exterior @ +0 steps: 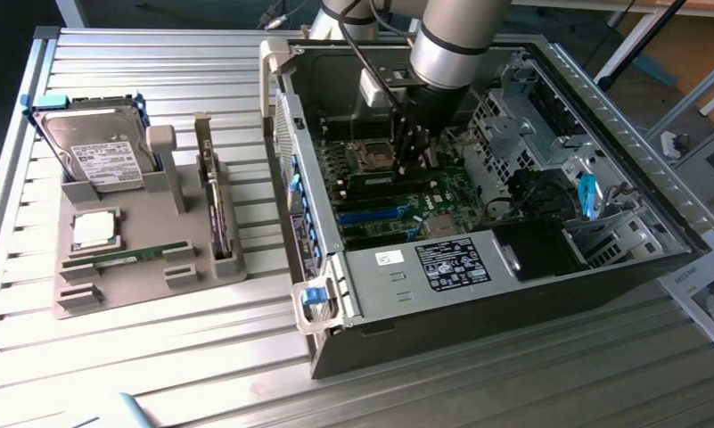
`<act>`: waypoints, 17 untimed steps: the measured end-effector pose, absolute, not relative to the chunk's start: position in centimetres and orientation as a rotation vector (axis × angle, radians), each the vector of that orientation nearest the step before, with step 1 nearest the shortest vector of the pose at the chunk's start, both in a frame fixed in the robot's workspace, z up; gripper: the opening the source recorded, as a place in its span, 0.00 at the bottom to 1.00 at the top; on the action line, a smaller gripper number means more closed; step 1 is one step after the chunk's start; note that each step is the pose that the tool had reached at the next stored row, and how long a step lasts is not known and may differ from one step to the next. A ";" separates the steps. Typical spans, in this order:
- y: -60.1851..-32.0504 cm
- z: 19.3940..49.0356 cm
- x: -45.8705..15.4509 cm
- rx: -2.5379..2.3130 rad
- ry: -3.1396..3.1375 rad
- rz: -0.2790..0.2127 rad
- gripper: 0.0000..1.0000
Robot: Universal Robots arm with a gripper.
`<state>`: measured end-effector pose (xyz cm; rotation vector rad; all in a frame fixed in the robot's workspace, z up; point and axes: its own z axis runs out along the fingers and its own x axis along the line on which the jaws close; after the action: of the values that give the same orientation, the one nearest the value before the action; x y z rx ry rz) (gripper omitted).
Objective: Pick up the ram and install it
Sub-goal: 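Insert the ram into the slot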
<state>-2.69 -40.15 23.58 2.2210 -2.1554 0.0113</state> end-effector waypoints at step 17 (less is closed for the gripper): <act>-40.1 23.1 -2.5 2.215 -2.152 0.021 0.14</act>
<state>-2.52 -40.15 23.09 2.2146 -2.1525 0.0210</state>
